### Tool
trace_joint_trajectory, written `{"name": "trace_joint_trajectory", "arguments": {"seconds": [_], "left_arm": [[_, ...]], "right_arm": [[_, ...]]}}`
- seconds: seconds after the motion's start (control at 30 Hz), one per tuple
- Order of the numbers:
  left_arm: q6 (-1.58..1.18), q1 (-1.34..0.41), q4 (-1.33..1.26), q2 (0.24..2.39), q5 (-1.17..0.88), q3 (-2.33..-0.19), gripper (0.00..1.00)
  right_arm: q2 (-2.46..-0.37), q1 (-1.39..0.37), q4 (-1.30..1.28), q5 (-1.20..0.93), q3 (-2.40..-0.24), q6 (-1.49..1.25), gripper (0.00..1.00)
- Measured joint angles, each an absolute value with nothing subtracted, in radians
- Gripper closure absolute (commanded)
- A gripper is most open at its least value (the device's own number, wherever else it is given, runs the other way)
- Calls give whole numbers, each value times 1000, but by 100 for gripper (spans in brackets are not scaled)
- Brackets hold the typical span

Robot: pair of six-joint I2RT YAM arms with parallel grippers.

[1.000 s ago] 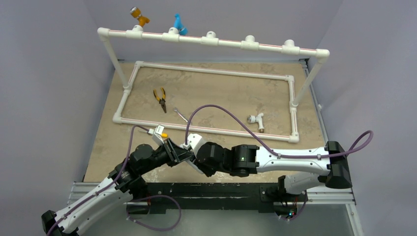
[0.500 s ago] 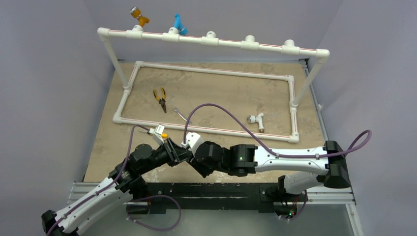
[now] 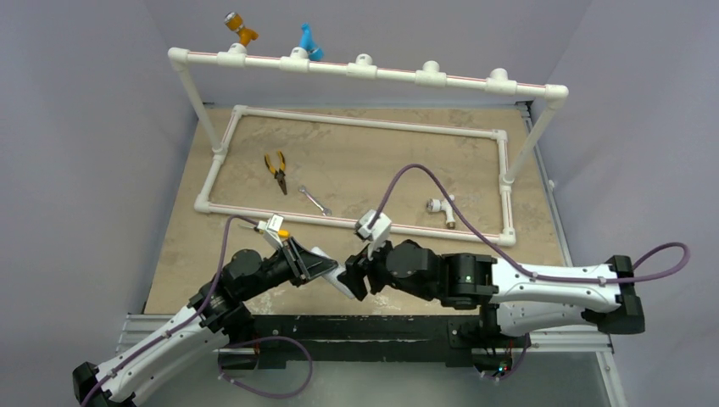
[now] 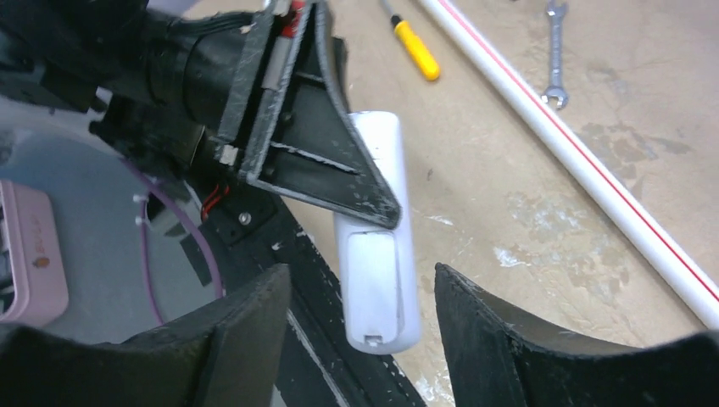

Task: Load the batteries into the remote control
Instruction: Load the battery cover into the remote control.

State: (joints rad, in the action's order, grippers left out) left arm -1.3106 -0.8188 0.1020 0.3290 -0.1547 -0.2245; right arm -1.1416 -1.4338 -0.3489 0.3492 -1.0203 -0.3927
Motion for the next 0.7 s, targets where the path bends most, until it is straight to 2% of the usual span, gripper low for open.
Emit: {"name": "trace_joint_trajectory", "arguments": {"seconds": [0.2, 0.33, 0.53, 0.7], "left_arm": [[-1324, -819, 51, 324, -157, -209, 100], [-1329, -819, -13, 320, -157, -187, 100], [-1348, -819, -64, 312, -157, -150, 100], [-1351, -819, -75, 305, -156, -146, 100]], "right_arm": [[-923, -1435, -246, 517, -804, -636, 29], [-821, -1434, -127, 562, -608, -822, 20], [-768, -1434, 193, 564, -310, -1031, 18], [-750, -1433, 387, 566, -205, -1100, 17]]}}
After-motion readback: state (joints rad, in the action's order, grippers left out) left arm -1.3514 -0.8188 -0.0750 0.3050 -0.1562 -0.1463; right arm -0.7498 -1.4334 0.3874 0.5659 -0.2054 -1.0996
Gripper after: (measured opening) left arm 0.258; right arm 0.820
